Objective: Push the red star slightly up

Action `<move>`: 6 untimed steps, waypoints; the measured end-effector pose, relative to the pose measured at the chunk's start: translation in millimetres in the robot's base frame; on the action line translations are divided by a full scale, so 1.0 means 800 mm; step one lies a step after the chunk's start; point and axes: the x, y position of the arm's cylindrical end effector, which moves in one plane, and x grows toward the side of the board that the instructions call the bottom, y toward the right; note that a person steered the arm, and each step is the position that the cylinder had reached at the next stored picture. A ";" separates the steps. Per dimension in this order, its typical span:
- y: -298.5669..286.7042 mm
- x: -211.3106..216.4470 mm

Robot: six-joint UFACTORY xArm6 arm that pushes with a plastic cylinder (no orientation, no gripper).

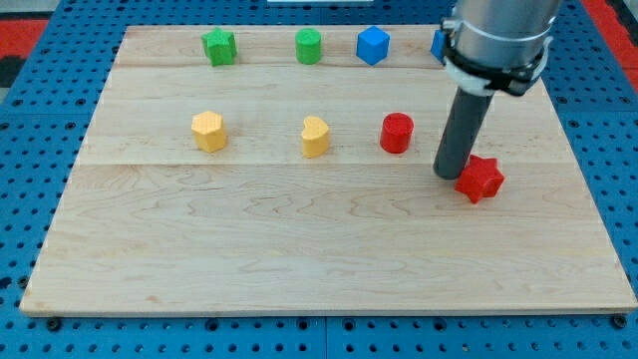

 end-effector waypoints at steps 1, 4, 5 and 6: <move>-0.016 0.035; 0.047 0.034; 0.053 0.007; 0.053 -0.019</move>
